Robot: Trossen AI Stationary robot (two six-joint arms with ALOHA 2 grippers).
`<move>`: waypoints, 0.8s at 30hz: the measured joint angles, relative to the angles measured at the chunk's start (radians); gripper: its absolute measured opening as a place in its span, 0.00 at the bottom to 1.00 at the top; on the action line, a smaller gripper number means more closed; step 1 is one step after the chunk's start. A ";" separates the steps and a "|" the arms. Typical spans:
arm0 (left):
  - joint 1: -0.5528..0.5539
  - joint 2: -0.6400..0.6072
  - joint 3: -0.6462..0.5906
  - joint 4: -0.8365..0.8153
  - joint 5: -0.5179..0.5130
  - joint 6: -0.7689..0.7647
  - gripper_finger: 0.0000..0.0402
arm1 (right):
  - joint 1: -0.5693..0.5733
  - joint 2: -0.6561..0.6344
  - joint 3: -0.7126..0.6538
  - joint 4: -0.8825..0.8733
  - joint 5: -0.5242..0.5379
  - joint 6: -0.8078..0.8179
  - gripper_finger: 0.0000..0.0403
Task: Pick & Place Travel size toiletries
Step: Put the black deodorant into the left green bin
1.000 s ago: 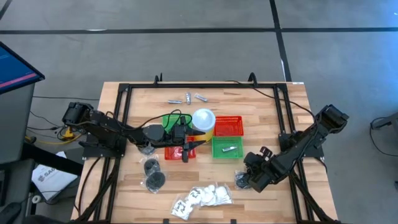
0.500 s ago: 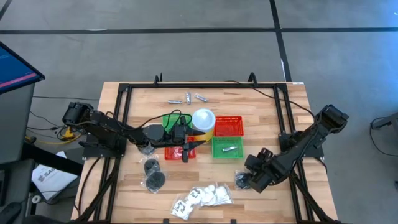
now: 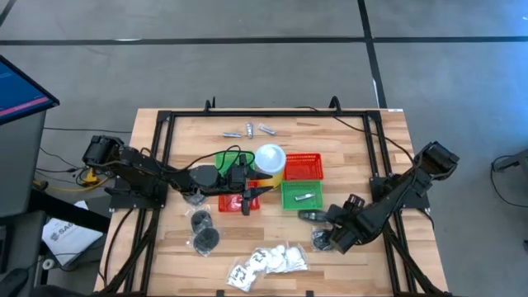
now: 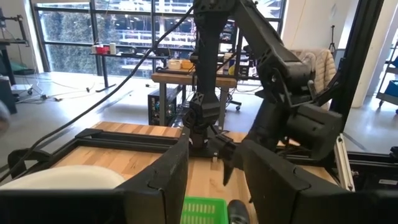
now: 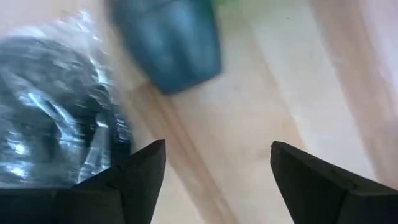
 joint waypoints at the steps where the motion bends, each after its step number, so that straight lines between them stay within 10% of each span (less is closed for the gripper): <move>1: 0.000 0.000 0.000 0.000 0.000 0.000 0.36 | 0.001 0.000 0.004 0.009 0.004 -0.002 0.68; 24: 0.000 0.000 0.000 0.004 0.000 0.000 0.36 | -0.138 -0.004 0.006 0.132 0.035 -0.307 0.68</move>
